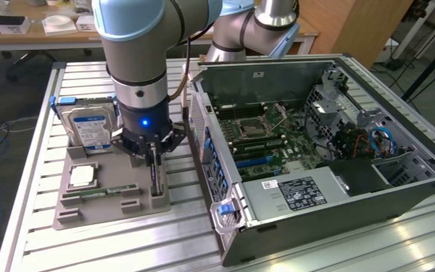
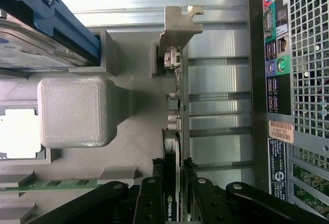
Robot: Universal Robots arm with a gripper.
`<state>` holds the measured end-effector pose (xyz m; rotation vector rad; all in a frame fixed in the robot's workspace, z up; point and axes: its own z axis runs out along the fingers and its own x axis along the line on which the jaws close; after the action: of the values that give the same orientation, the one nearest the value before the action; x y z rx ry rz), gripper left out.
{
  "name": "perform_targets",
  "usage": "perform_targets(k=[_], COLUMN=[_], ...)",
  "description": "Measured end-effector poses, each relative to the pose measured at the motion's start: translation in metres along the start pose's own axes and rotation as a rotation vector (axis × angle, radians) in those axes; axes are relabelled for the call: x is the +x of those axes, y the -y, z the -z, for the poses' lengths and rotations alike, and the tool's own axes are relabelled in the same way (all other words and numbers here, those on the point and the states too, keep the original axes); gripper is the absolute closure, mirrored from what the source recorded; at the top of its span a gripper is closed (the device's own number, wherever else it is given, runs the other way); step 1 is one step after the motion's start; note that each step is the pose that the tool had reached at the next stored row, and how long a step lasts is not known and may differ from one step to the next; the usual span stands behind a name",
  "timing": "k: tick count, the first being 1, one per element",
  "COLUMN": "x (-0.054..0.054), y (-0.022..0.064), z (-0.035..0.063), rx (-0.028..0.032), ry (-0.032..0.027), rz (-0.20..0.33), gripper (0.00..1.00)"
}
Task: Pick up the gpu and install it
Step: 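Pick up the gpu and move the gpu toward the slot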
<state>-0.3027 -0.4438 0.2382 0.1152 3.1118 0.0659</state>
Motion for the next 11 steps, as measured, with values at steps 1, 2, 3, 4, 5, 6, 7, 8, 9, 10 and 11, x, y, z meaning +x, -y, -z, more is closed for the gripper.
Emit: perform_targets(k=[1, 2, 3, 4, 5, 6, 7, 8, 9, 10, 11], x=[0.0000, 0.0000, 0.0000, 0.0000, 0.0000, 0.0000, 0.0000, 0.0000, 0.0000, 0.0000, 0.0000], y=[0.0000, 0.0000, 0.0000, 0.0000, 0.0000, 0.0000, 0.0000, 0.0000, 0.0000, 0.0000, 0.0000], z=[0.0000, 0.0000, 0.0000, 0.0000, 0.0000, 0.0000, 0.0000, 0.0000, 0.0000, 0.0000, 0.0000], rx=[0.0001, 0.0000, 0.0000, 0.0000, 0.0000, 0.0000, 0.0000, 0.0000, 0.0000, 0.0000, 0.0000], ry=[-0.0001, 0.0000, -0.0001, 0.0000, 0.0000, 0.0000, 0.0000, 0.0000, 0.0000, 0.0000, 0.0000], rz=[0.000, 0.000, 0.000, 0.000, 0.000, 0.000, 0.000, 0.000, 0.000, 0.000, 0.000], gripper=[0.74, 0.74, 0.74, 0.74, 0.74, 0.74, 0.74, 0.74, 0.74, 0.74, 0.74])
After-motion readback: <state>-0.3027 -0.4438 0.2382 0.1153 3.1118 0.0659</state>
